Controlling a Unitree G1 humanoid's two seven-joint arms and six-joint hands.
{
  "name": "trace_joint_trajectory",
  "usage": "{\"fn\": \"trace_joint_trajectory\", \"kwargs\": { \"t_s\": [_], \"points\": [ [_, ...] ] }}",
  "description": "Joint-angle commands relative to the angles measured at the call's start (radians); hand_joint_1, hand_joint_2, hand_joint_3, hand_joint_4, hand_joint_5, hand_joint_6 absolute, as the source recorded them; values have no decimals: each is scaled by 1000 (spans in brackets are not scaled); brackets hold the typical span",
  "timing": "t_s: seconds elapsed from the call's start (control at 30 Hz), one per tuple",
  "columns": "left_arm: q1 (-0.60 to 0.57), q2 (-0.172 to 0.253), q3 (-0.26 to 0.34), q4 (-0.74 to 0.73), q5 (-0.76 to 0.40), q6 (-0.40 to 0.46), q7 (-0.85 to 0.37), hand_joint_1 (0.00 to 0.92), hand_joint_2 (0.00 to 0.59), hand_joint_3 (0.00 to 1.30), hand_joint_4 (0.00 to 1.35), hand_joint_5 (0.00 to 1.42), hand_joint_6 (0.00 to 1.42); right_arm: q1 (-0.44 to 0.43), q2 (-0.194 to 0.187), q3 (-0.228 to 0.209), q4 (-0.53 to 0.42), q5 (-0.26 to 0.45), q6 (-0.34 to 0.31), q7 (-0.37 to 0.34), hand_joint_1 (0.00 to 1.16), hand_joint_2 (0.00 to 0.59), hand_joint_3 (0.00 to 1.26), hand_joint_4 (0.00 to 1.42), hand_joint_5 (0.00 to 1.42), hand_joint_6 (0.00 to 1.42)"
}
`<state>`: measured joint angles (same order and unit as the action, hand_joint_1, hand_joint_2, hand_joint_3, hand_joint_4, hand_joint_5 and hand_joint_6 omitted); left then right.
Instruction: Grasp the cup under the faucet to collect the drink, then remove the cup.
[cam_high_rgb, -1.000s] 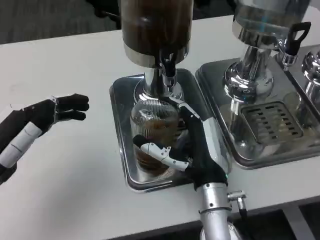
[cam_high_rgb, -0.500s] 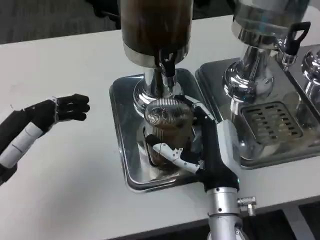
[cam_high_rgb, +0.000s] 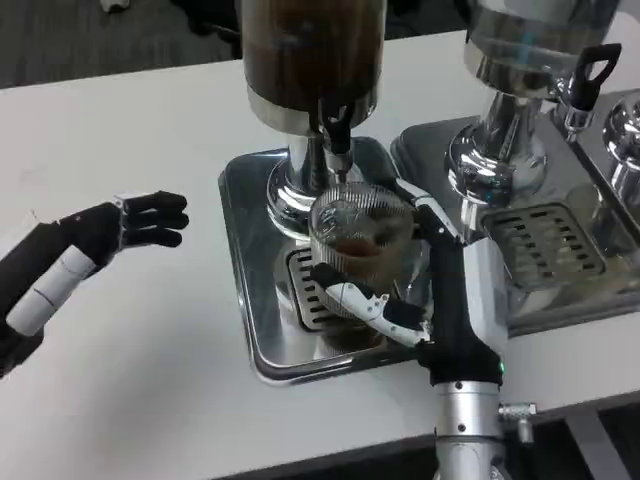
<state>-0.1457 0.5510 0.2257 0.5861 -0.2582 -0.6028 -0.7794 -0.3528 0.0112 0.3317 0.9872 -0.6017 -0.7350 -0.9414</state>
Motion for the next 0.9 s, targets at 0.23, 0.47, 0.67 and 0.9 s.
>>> {"fn": "trace_joint_trajectory", "kwargs": {
  "t_s": [0.23,0.47,0.67,0.9],
  "points": [
    [-28,-1,-11,20,19,-27,7,0,91,290,265,285,172,96,-48,-18,-163,3,-39,1,957,135,627,810,1027,1416],
    [-28,-4,-21,13,50,-68,18,0,85,265,214,228,160,174,-71,-46,-301,27,-24,60,977,115,662,834,1038,1423],
    [-7,7,-34,-26,97,-139,38,0,68,233,154,173,133,231,-79,-79,-405,46,-4,126,983,100,683,859,1051,1418],
    [17,29,-39,-68,110,-179,44,0,66,211,138,158,125,281,-87,-115,-487,77,36,218,996,100,705,869,1068,1424]
  ]
}}
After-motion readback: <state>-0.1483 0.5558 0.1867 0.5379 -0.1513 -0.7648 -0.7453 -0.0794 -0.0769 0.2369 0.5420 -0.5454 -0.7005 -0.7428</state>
